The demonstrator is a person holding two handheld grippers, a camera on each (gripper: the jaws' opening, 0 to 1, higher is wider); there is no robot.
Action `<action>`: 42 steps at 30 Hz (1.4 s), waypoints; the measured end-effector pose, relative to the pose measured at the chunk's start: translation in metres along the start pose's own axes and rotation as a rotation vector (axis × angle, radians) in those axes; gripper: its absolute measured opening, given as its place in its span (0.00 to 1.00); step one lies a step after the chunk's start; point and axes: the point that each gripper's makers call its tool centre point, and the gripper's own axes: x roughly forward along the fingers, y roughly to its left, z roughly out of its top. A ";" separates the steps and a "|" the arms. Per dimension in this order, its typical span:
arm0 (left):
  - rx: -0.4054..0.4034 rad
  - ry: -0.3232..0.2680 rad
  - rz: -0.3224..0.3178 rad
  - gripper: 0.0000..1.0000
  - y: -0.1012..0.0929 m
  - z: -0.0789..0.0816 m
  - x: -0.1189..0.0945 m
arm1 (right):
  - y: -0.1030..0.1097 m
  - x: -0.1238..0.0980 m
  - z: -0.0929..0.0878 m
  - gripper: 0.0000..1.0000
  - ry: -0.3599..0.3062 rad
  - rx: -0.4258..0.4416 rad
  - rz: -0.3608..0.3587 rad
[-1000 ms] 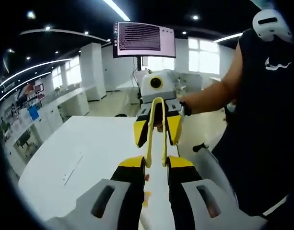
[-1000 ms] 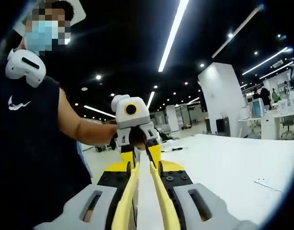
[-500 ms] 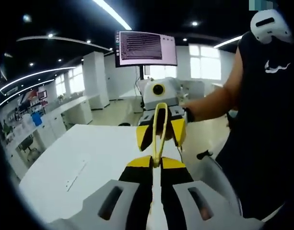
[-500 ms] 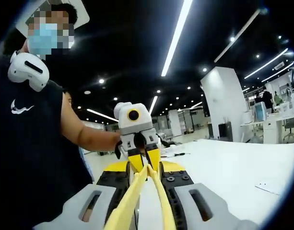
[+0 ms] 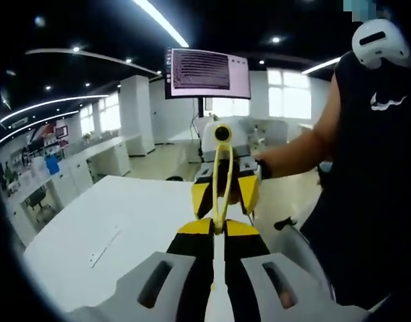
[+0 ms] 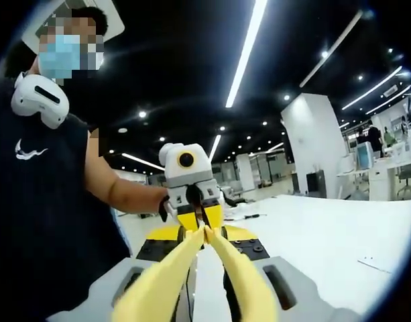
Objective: Place the target food into the container with the food tongs after gripping and lifting it, then release it inside without dropping or visibly crushing the food.
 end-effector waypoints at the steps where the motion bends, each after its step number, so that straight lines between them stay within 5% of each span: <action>1: -0.007 -0.001 -0.007 0.00 -0.001 0.000 0.000 | -0.001 -0.001 -0.001 0.17 0.006 -0.011 -0.006; 8: -0.015 0.039 -0.026 0.00 -0.003 -0.008 0.002 | 0.003 0.000 -0.009 0.17 0.058 -0.005 0.004; 42: -0.016 0.066 -0.019 0.00 -0.003 -0.007 -0.003 | 0.001 0.002 0.000 0.19 0.026 -0.003 -0.002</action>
